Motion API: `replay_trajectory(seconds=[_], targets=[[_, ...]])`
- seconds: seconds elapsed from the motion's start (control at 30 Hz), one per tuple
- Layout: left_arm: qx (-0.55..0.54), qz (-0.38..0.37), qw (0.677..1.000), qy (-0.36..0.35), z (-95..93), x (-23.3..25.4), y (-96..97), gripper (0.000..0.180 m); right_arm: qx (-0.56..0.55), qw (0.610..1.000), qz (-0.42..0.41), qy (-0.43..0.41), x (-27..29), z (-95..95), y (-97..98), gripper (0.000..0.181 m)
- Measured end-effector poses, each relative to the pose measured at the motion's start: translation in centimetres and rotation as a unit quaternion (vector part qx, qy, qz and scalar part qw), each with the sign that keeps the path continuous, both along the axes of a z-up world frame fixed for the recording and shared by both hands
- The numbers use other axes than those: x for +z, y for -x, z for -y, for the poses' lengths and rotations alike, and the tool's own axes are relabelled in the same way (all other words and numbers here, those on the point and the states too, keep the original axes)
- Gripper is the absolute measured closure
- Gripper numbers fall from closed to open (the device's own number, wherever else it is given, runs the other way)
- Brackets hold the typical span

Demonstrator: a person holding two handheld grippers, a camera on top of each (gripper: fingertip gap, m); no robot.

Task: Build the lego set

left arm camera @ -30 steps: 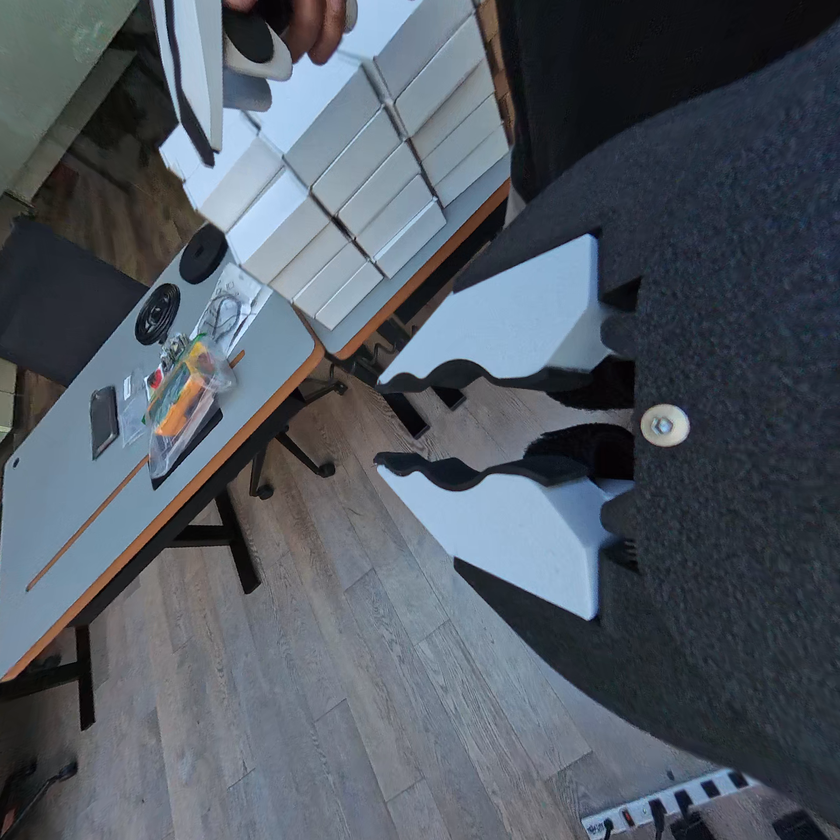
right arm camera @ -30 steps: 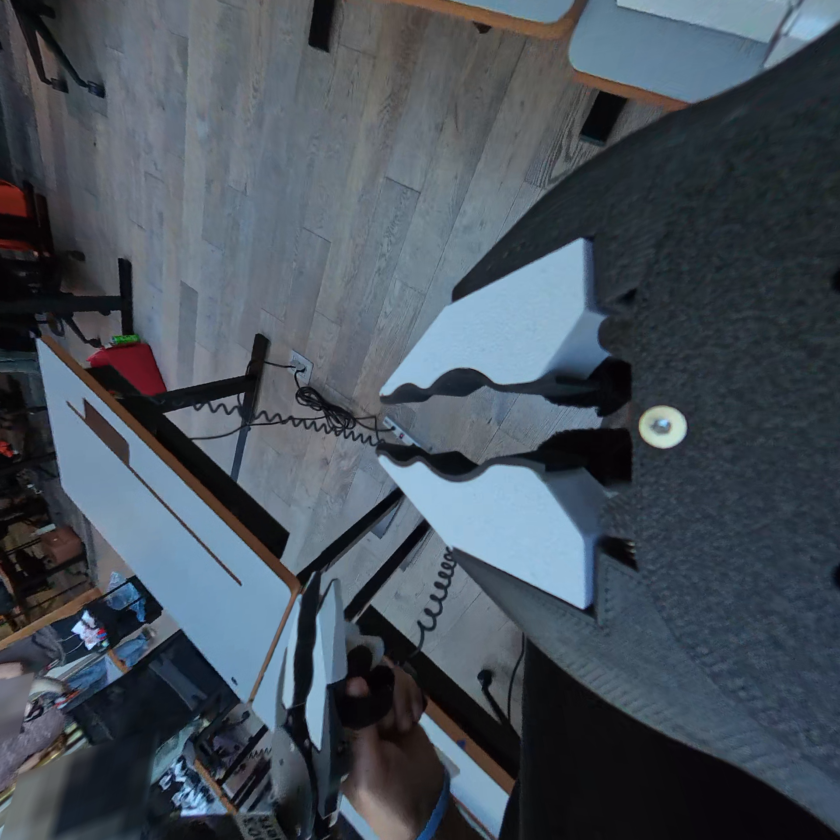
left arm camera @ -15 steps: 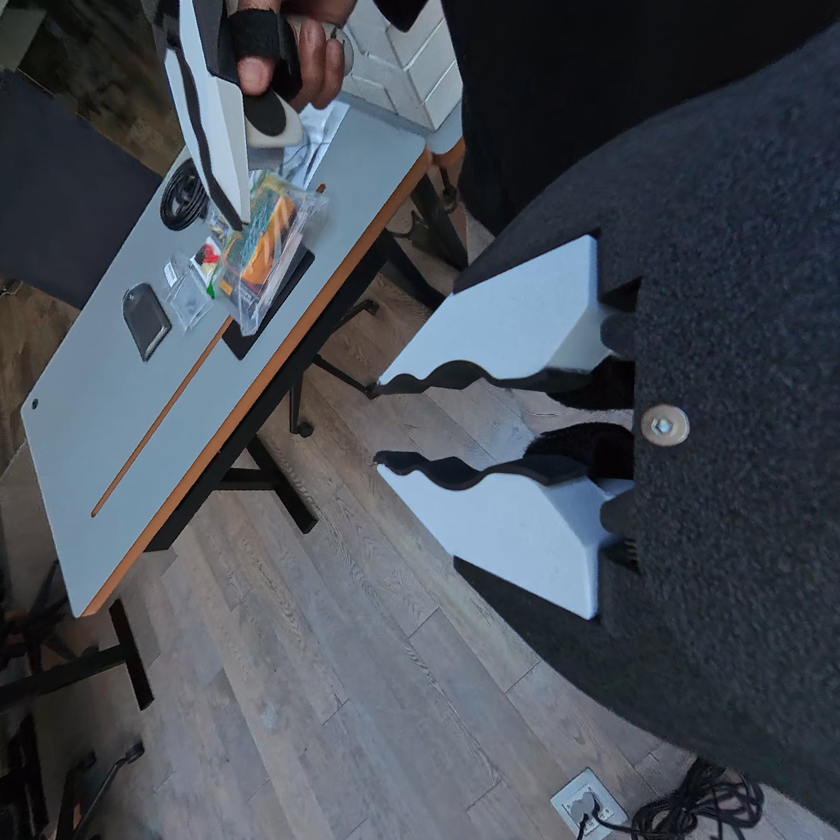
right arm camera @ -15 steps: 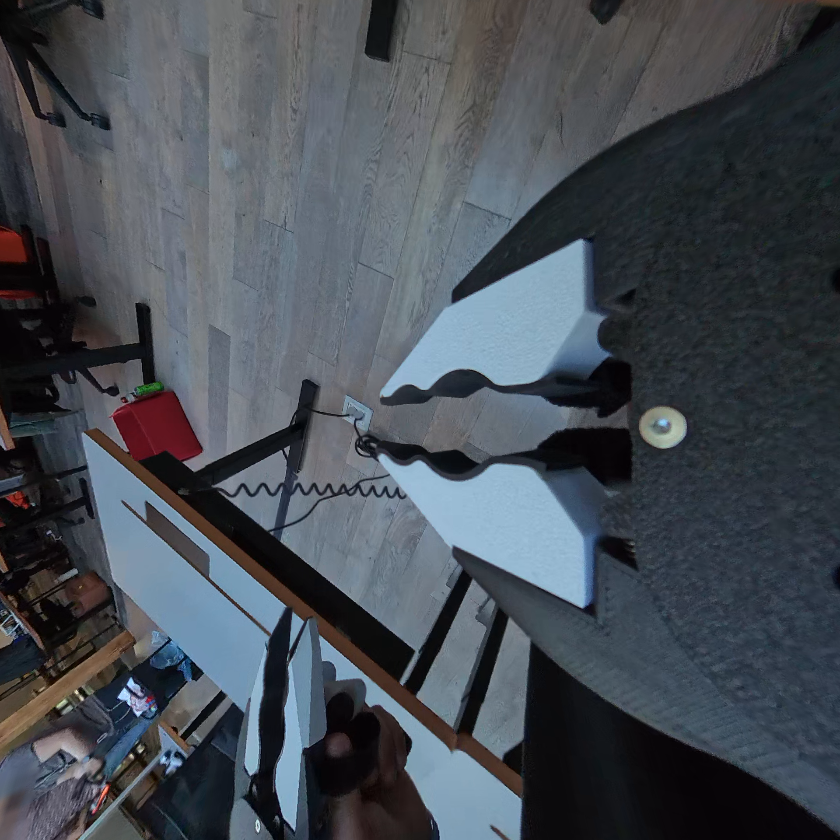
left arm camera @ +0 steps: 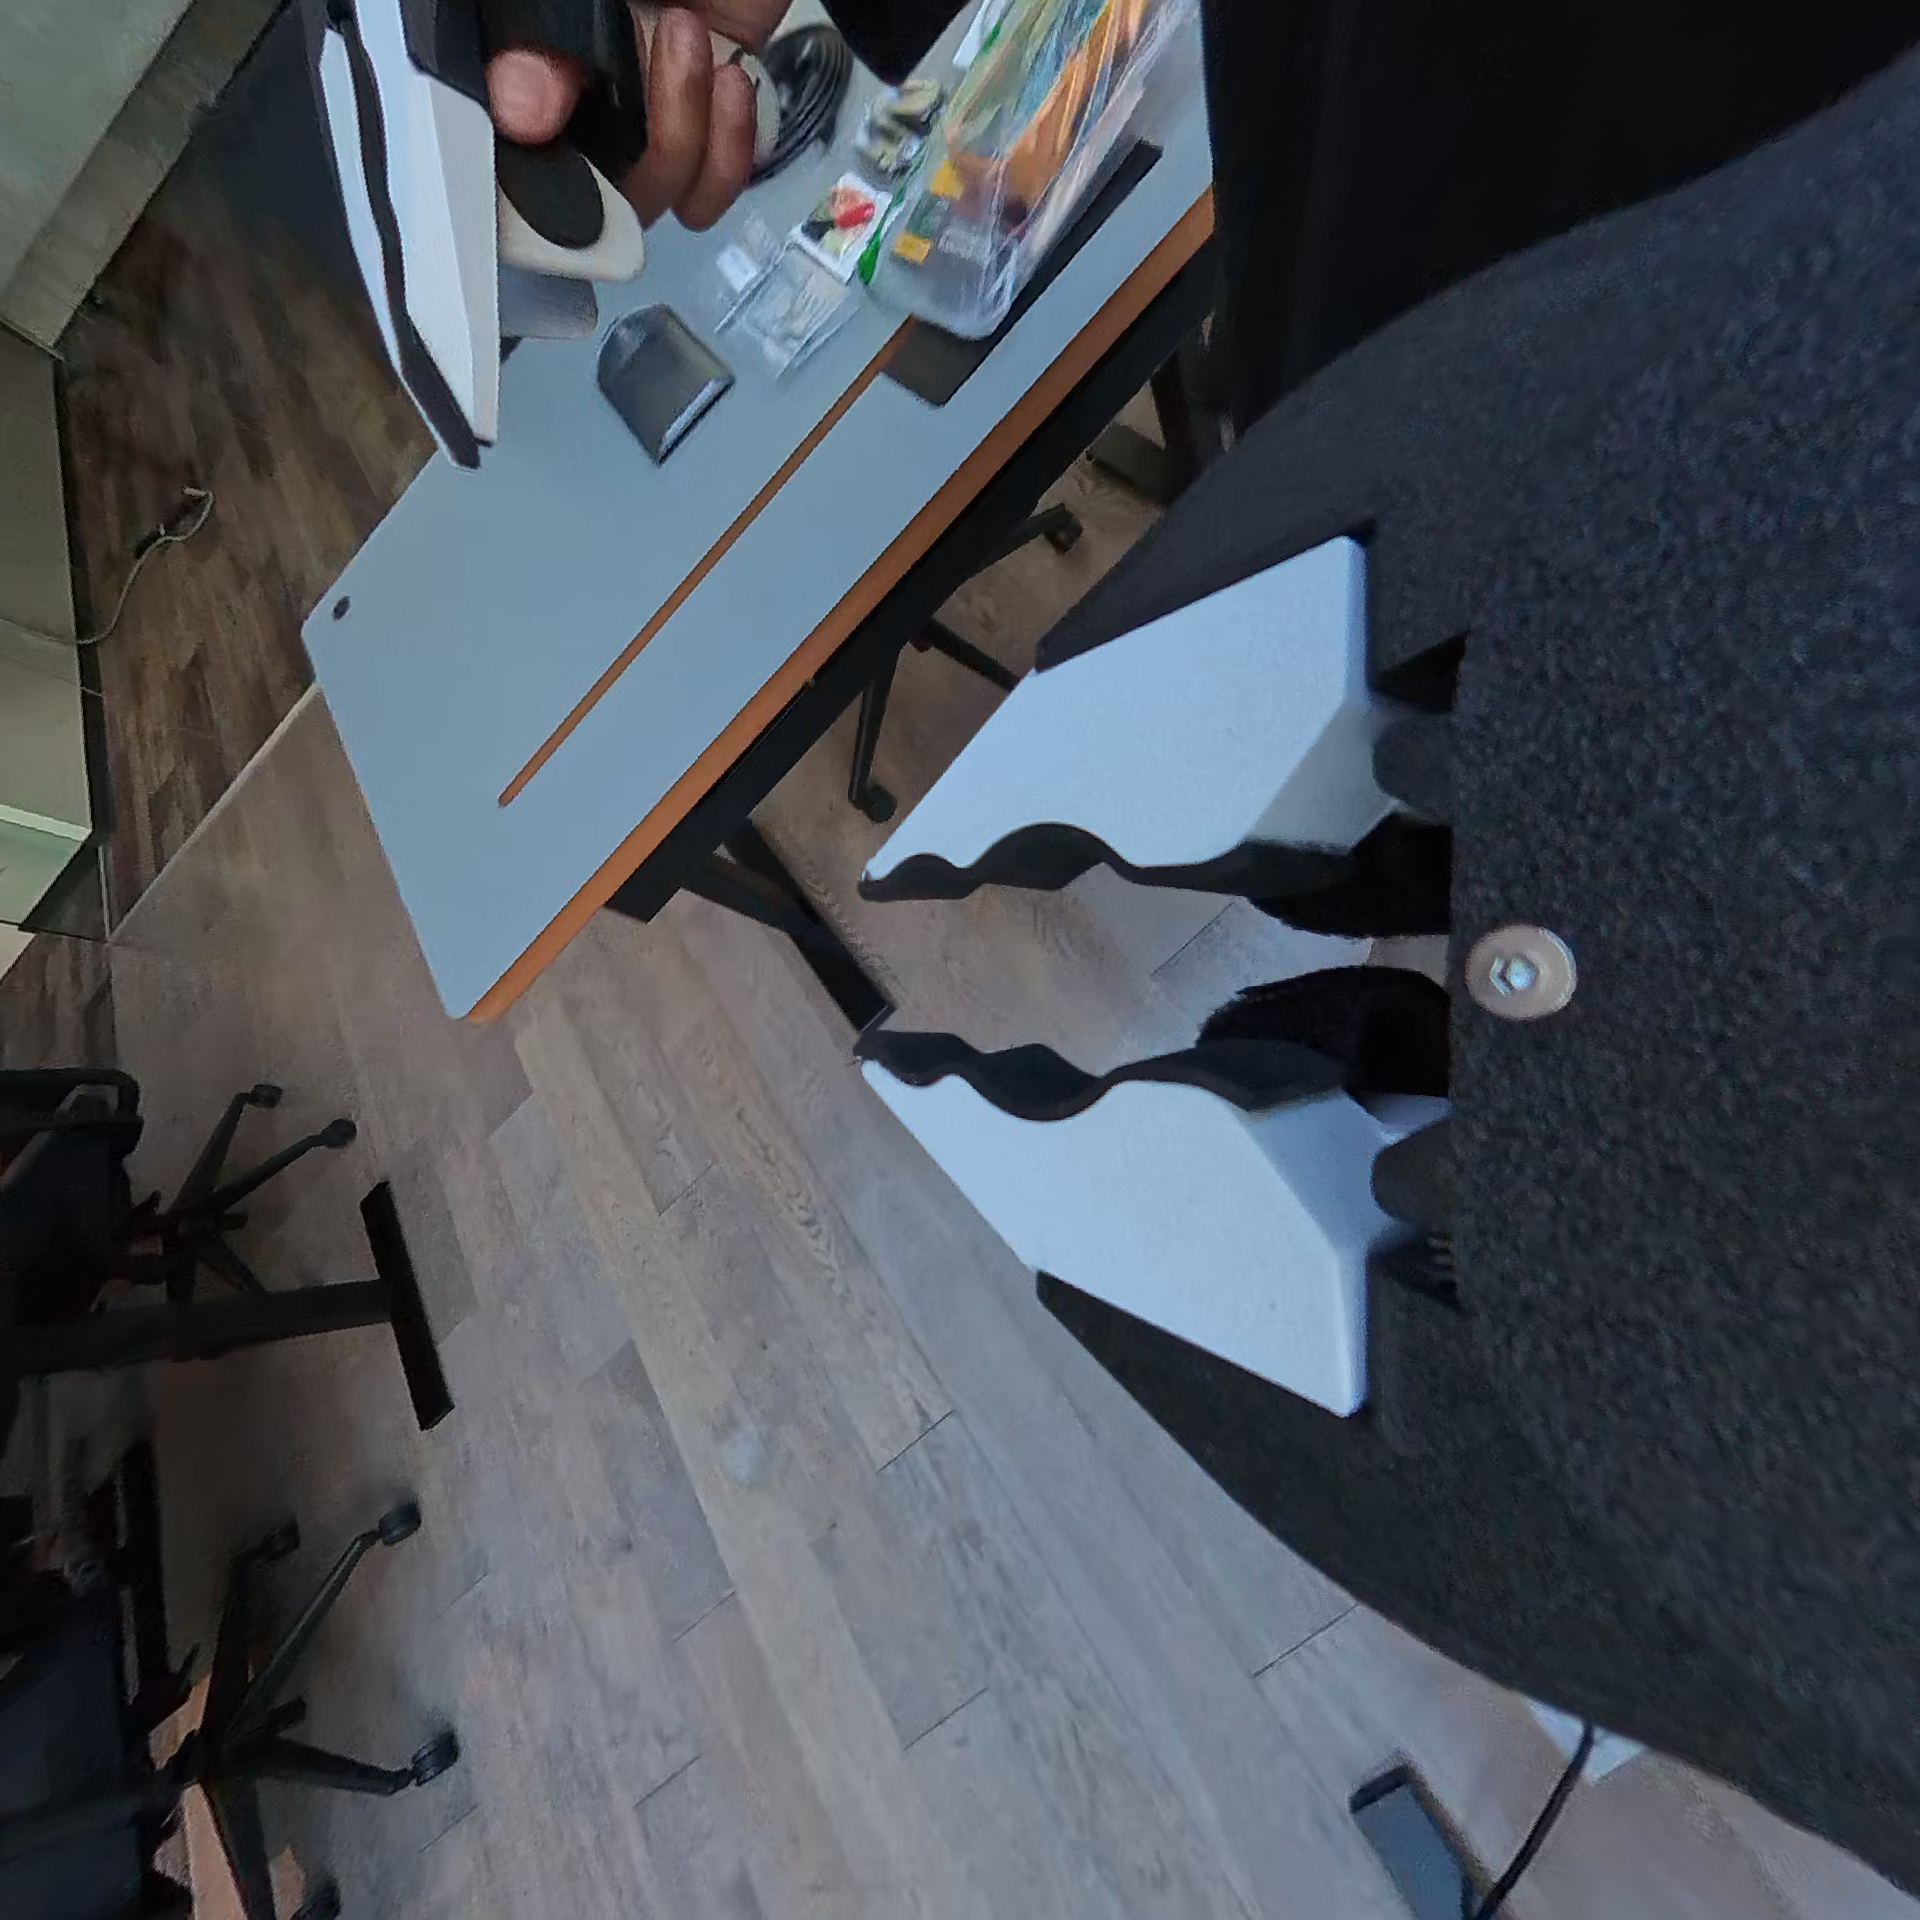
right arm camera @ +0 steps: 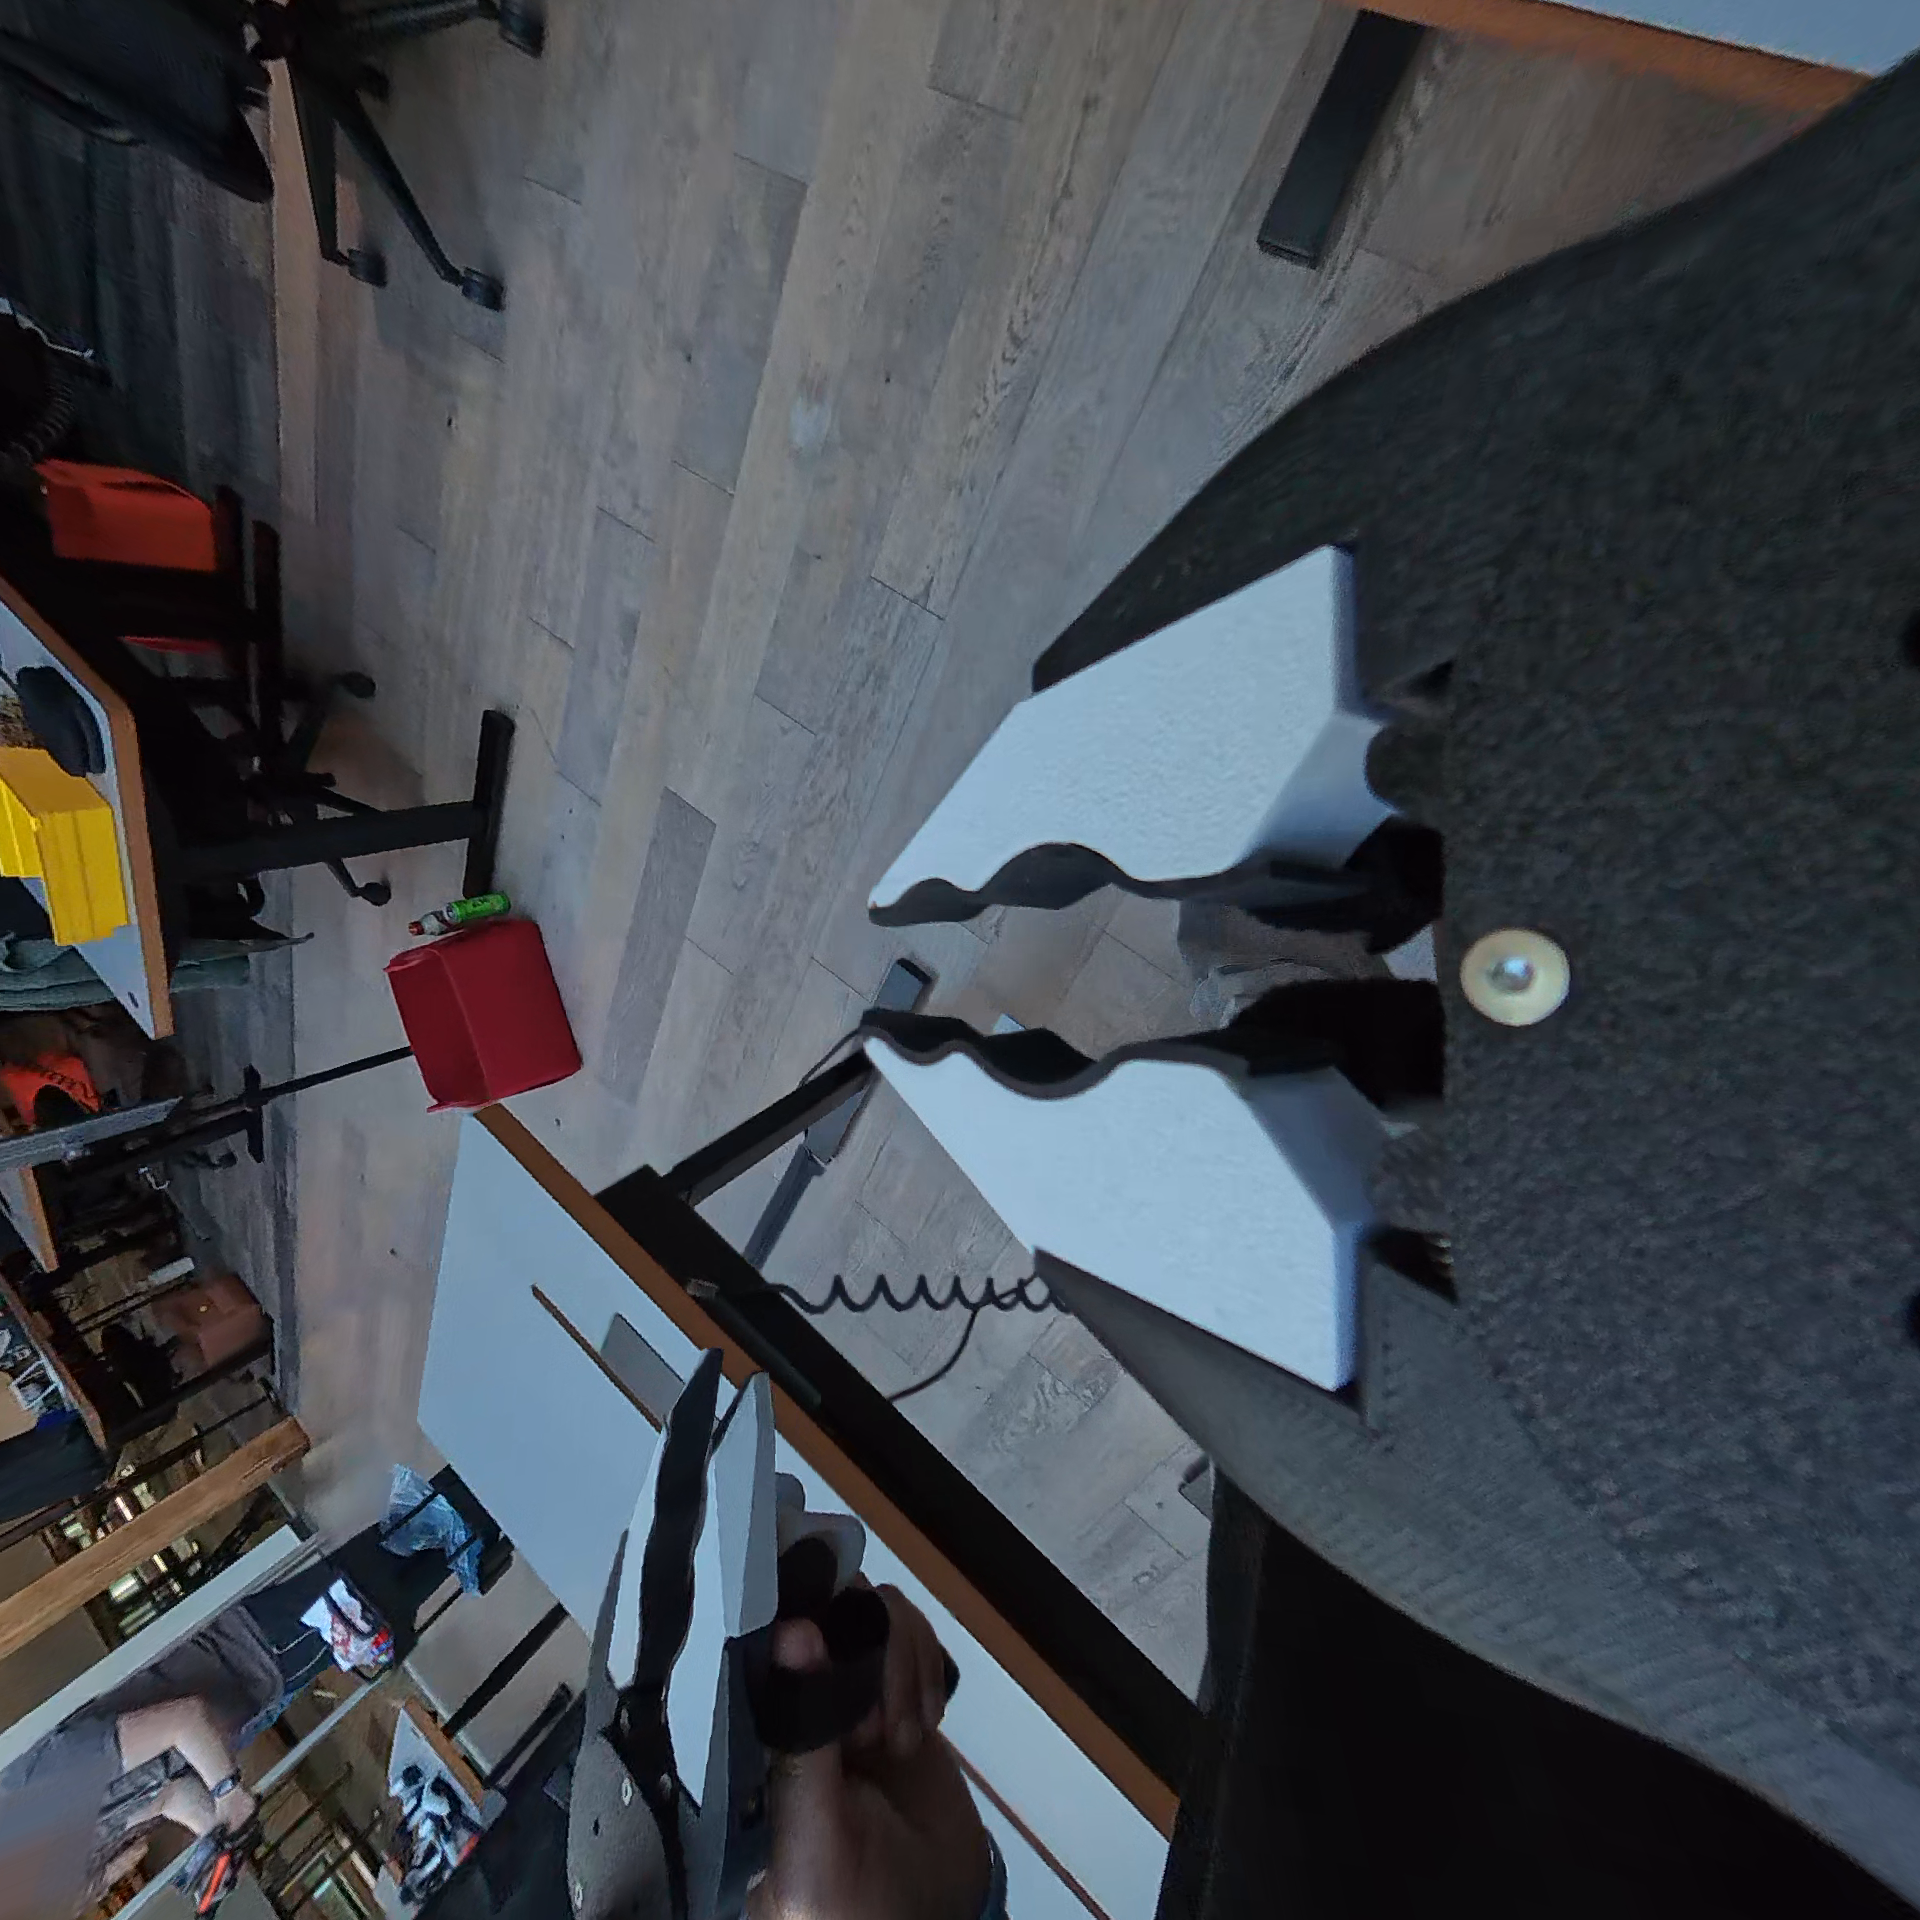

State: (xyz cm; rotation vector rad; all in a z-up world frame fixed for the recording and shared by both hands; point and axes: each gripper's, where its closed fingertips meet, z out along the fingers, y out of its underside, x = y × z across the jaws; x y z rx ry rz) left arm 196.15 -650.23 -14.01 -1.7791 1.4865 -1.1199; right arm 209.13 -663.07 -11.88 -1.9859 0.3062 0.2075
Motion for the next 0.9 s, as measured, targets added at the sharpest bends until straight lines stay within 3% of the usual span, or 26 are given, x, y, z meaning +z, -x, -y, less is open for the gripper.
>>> replay_trajectory(seconds=[0.2,0.37,0.53,0.9], targets=[[-0.014,0.009,0.999,-0.049,-16.1,-0.7,-11.8,0.157,-0.025,1.0,-0.009,0.007,-2.2,-15.5,-11.5,0.166],[-0.016,0.016,0.998,-0.064,-30.2,1.9,-20.8,0.157,-0.028,1.0,-0.011,-0.001,1.0,-28.1,-20.3,0.166],[-0.022,-0.007,0.996,-0.085,-42.0,2.0,-28.8,0.156,-0.024,0.999,0.012,0.034,0.7,-37.6,-28.8,0.165],[-0.028,-0.007,0.997,-0.077,-61.5,-0.7,-52.0,0.157,-0.031,0.999,-0.008,0.016,-3.8,-59.7,-52.2,0.165]])
